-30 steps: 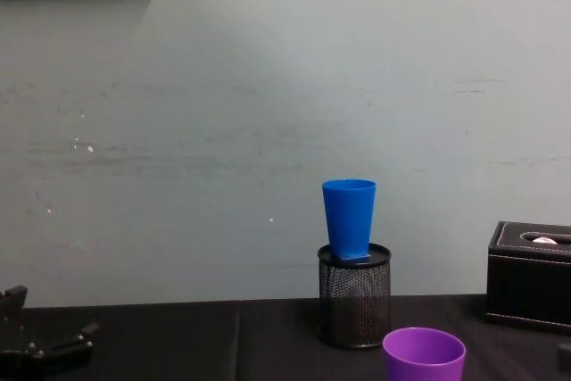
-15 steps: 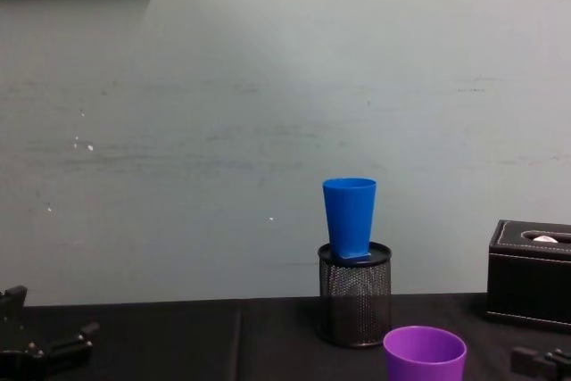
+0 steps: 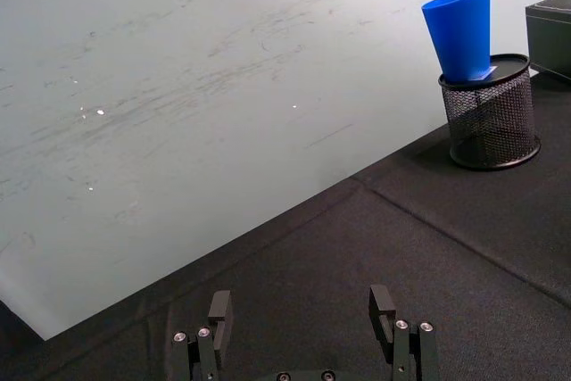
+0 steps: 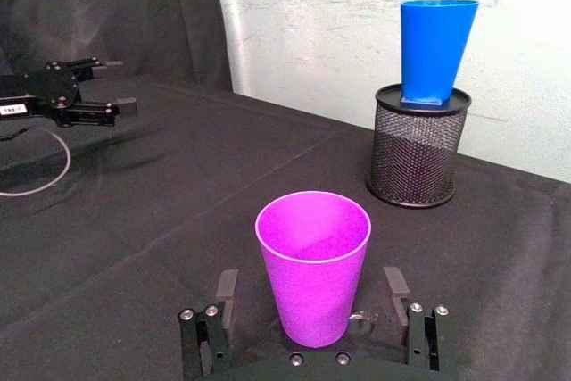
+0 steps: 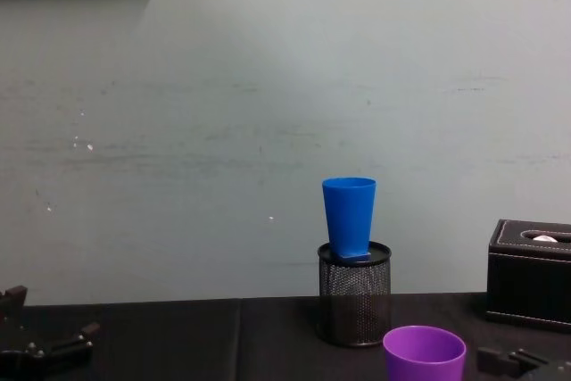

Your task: Pick up one cup with a gripper and tap it against the other cup.

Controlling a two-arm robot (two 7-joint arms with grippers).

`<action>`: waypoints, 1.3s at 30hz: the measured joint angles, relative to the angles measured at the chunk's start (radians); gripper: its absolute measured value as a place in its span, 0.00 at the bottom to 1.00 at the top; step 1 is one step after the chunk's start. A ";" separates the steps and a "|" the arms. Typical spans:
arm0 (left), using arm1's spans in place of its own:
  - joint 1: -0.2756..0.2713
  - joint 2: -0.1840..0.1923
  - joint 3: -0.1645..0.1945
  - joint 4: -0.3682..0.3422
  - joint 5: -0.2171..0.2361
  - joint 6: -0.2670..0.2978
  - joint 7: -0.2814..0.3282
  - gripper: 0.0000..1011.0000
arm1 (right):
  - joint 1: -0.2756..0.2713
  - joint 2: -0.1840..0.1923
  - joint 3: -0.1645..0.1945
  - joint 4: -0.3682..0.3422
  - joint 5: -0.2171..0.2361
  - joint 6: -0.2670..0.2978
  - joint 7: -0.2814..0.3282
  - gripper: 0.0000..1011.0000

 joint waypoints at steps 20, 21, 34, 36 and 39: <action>0.000 0.000 0.000 0.000 0.000 0.000 0.000 0.99 | 0.056 -0.079 0.013 0.069 -0.037 -0.002 0.031 0.99; 0.000 0.000 0.000 0.000 0.000 0.000 0.000 0.99 | 0.058 -0.080 0.012 0.071 -0.040 -0.002 0.031 0.99; 0.000 0.000 0.000 0.000 0.000 0.000 0.000 0.99 | 0.069 -0.101 0.008 0.093 -0.089 -0.007 0.025 0.99; 0.000 0.000 0.000 0.000 0.000 0.000 0.000 0.99 | 0.068 -0.103 0.008 0.093 -0.097 -0.012 0.022 0.99; 0.000 0.000 0.000 0.000 0.000 0.000 0.000 0.99 | 0.065 -0.105 0.011 0.093 -0.109 -0.019 0.015 0.99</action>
